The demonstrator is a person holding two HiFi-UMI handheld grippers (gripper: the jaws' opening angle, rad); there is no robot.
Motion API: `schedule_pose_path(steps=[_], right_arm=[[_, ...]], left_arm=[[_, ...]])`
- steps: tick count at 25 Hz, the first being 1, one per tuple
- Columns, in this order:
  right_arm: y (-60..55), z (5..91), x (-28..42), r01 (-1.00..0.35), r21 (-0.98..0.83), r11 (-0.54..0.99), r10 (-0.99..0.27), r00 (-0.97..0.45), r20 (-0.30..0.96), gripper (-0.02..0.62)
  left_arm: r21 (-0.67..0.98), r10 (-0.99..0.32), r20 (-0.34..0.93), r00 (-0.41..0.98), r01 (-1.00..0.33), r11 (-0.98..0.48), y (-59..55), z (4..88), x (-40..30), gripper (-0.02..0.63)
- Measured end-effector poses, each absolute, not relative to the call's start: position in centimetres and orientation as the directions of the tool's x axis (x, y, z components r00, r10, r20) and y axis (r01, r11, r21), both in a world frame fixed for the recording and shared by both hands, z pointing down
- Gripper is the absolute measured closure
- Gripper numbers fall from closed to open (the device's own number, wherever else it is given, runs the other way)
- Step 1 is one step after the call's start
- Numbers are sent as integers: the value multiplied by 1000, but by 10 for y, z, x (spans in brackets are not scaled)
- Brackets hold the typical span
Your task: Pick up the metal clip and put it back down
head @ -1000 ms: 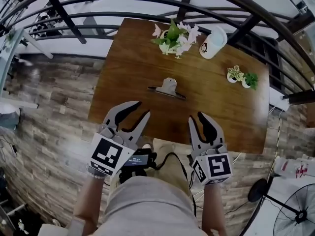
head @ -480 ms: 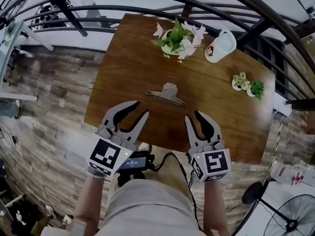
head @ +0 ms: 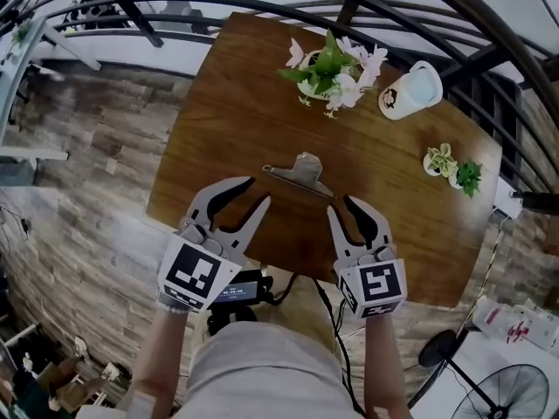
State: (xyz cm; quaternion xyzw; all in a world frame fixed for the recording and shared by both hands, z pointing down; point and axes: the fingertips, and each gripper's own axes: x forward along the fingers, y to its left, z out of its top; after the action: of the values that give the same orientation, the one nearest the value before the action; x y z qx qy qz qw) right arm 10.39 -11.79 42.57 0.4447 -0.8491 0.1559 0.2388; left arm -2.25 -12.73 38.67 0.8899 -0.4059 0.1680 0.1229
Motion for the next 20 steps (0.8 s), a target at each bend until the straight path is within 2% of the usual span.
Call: schedule_pose_path(steps=[20], right_arm=[[-143,503,95,-738,-60,672,-512,-522,683,477]], left_arm=[[142,-680,472,561,-810,-569,-149,433,-29,492]])
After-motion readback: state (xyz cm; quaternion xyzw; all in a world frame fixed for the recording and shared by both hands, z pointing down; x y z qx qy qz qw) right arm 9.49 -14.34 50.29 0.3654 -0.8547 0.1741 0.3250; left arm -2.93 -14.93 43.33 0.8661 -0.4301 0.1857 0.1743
